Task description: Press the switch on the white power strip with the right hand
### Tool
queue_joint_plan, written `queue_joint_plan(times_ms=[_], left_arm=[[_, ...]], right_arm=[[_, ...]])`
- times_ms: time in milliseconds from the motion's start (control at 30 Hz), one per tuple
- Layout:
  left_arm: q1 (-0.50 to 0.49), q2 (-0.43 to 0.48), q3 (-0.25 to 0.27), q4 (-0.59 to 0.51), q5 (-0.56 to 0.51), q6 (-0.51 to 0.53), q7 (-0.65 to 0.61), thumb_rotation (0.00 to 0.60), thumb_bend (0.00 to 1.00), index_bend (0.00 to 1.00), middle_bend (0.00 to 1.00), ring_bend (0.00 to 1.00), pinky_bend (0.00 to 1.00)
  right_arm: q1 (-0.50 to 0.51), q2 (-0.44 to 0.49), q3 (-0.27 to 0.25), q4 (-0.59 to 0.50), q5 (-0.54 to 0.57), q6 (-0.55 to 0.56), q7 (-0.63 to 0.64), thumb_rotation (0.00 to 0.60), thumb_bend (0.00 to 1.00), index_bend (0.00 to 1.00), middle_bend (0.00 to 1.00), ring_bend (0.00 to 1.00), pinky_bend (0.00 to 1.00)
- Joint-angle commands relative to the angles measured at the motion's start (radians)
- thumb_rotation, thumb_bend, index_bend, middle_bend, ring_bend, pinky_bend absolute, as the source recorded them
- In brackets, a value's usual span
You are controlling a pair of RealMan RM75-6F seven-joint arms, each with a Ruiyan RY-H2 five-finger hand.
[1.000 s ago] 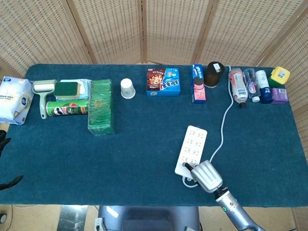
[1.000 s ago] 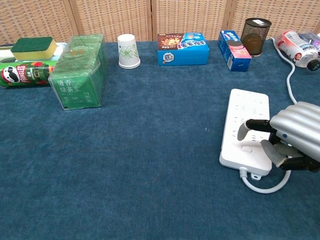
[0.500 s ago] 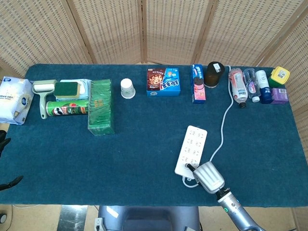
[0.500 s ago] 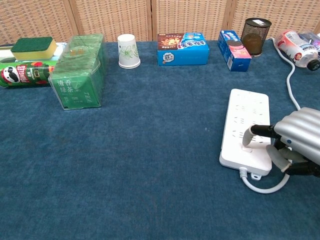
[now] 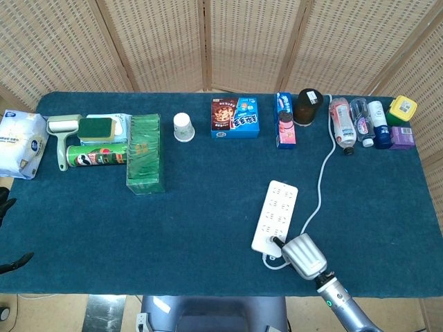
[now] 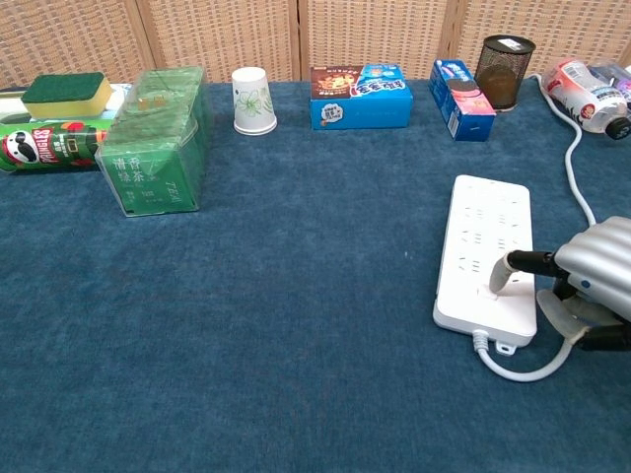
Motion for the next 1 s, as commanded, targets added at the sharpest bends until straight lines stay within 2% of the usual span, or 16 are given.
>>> queue_joint_plan(times_ms=[33, 600, 1000], left_arm=[[0.000, -0.001, 0.001, -0.001, 0.002, 0.000, 0.002, 0.600, 0.07, 0.00, 0.00, 0.00, 0.08], [0.000, 0.002, 0.001, 0.001, 0.001, 0.000, -0.005, 0.600, 0.07, 0.00, 0.00, 0.00, 0.08], [0.001, 0.006, 0.001, 0.004, 0.001, 0.002, -0.019, 0.600, 0.07, 0.00, 0.00, 0.00, 0.08]], right_arm=[[0.000, -0.001, -0.001, 0.000, -0.001, 0.001, -0.001, 0.600, 0.87, 0.32, 0.97, 1.00, 1.00], [0.006, -0.018, 0.002, 0.005, 0.021, -0.024, -0.027, 0.600, 0.87, 0.33, 0.97, 1.00, 1.00], [-0.005, -0.035, -0.020, 0.019, 0.011, -0.020, -0.054, 0.600, 0.87, 0.33, 0.97, 1.00, 1.00]])
